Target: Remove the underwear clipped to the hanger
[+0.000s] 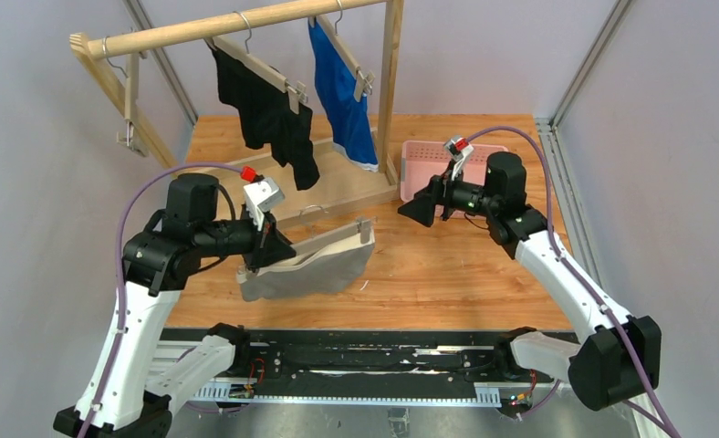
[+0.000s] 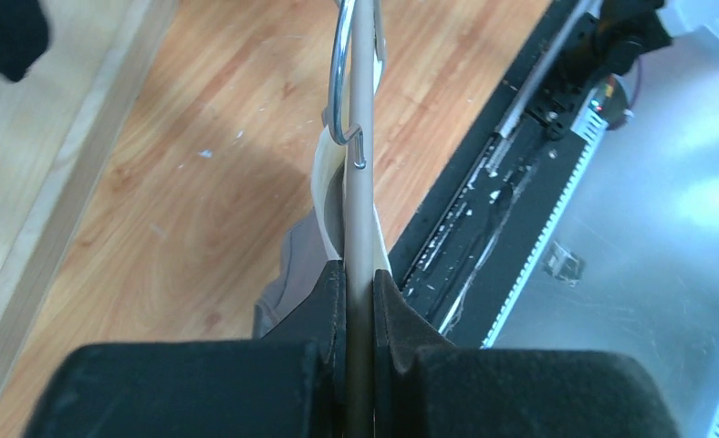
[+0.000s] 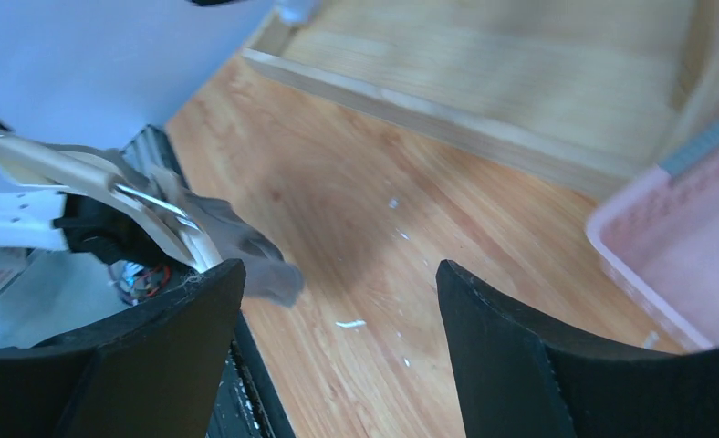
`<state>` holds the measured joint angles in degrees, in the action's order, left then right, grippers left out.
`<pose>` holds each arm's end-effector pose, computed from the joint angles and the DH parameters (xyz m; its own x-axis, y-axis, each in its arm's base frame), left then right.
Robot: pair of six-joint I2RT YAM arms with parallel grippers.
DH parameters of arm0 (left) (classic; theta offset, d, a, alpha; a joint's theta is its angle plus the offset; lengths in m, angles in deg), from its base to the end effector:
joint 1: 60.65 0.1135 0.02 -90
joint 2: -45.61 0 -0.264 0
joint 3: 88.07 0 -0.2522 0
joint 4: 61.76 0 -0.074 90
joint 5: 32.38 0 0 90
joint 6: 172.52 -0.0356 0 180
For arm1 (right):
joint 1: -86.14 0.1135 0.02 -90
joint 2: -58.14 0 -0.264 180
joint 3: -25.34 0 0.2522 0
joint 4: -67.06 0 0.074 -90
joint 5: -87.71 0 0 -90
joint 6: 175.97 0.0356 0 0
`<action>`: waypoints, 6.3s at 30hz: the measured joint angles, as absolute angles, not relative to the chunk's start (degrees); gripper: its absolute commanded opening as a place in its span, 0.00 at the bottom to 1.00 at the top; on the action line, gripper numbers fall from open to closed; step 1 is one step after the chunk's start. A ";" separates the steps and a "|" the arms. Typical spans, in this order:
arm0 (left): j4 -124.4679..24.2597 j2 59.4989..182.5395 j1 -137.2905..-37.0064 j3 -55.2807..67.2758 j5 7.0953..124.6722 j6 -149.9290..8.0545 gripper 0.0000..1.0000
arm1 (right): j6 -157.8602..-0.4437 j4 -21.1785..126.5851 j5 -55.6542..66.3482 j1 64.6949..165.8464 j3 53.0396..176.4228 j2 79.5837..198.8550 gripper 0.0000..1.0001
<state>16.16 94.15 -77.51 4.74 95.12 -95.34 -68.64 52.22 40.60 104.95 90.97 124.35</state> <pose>0.1098 -0.0559 0.4041 -0.4395 0.3171 -0.8404 0.7986 0.5663 -0.2039 0.2404 0.1075 0.3259 -0.4956 0.0617 -0.8663 -0.7434 0.4856 0.4599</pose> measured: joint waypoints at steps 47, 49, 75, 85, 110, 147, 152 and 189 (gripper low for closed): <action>4.12 102.01 -81.86 3.91 107.77 -97.70 0.00 | -53.87 85.61 67.51 110.53 86.45 126.91 0.72; 3.51 102.01 -81.86 3.91 106.92 -96.98 0.00 | -55.97 82.36 66.04 110.63 86.60 126.06 0.73; -46.90 100.18 -83.06 20.08 103.69 -59.93 0.00 | -48.19 104.91 36.40 116.47 72.90 116.64 0.68; -56.91 97.29 -84.16 24.85 102.92 -52.80 0.00 | -38.22 129.22 34.48 117.50 75.17 128.29 0.64; -66.96 98.69 -89.60 29.04 98.13 -47.71 0.00 | -37.67 137.98 30.70 123.14 82.38 135.59 0.25; -55.57 89.08 -90.04 31.91 90.62 -57.41 0.74 | -40.52 134.81 31.33 123.86 82.63 129.29 0.01; -55.18 89.05 -90.06 33.55 90.99 -57.48 0.60 | -41.39 133.07 31.33 123.86 82.63 127.35 0.01; -51.88 90.08 -90.36 27.88 90.81 -59.29 0.48 | -41.43 128.30 33.26 123.92 82.43 127.39 0.01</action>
<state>-51.88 90.08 -90.36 27.88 90.81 -59.29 -41.43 128.30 33.26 123.92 82.43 127.39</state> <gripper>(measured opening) 0.491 0.117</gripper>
